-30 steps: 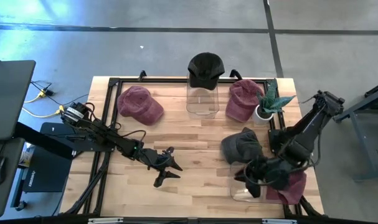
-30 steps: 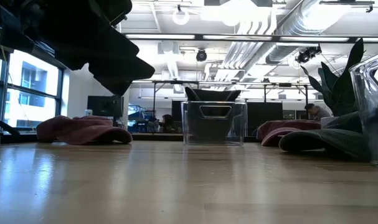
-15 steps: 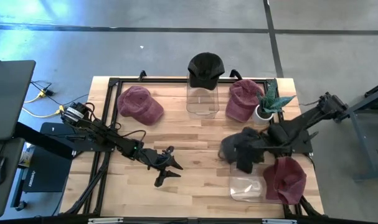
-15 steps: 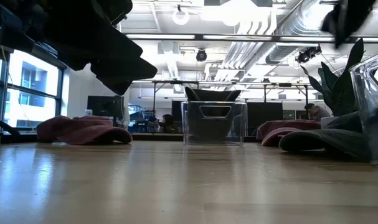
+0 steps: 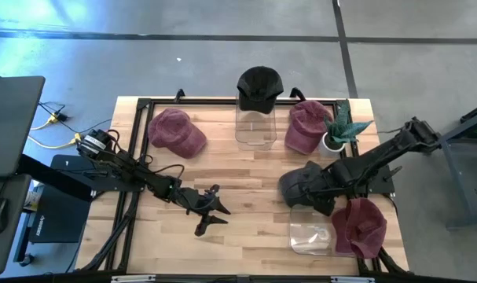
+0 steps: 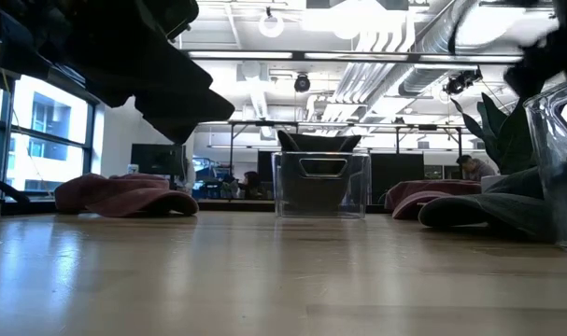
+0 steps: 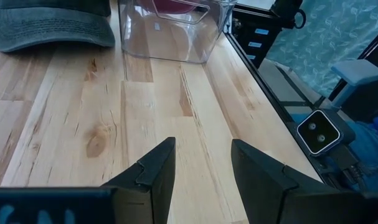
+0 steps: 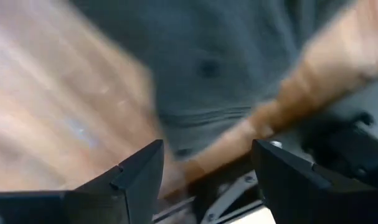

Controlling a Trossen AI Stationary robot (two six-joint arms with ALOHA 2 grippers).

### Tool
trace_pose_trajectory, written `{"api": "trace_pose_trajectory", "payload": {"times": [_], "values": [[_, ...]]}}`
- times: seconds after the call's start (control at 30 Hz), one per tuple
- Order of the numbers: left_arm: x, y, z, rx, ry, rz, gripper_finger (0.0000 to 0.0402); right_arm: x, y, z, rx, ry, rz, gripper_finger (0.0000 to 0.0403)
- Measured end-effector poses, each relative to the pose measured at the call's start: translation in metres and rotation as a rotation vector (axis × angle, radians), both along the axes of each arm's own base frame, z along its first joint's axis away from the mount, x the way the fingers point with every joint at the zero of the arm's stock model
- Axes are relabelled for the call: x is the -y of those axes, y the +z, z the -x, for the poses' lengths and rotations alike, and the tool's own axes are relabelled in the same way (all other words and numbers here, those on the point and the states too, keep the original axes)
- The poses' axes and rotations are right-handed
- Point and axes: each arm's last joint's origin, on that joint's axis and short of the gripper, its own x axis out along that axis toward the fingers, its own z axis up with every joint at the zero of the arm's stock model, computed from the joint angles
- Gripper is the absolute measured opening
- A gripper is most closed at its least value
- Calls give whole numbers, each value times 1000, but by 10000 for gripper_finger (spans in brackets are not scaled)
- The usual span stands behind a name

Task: Pick & Place hat
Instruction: Put the black cap into the top transparent bin

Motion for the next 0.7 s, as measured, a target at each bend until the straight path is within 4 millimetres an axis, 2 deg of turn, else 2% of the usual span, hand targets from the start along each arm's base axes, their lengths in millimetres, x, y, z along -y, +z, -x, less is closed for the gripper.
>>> {"api": "trace_pose_trajectory", "payload": {"times": [0.1,0.3,0.43,0.6,0.67,0.7], "values": [[0,0,0,2,1,2,152,5,-18,4,-33,-65,-6,238],[0,0,0,1,2,3,152,3,-45,-2,91,-47,-124,222],[0,1,0,6,9,3,152,1,-47,-13,238,-43,-104,159],[0,1,0,11,16,2,152,-4,-42,-35,495,-53,-98,32],[-1,1,-1,11,25,-1,152,-4,-38,-44,597,-45,-96,10],[-1,1,-1,12,30,-3,152,-4,-36,-48,647,-52,-92,14]]}}
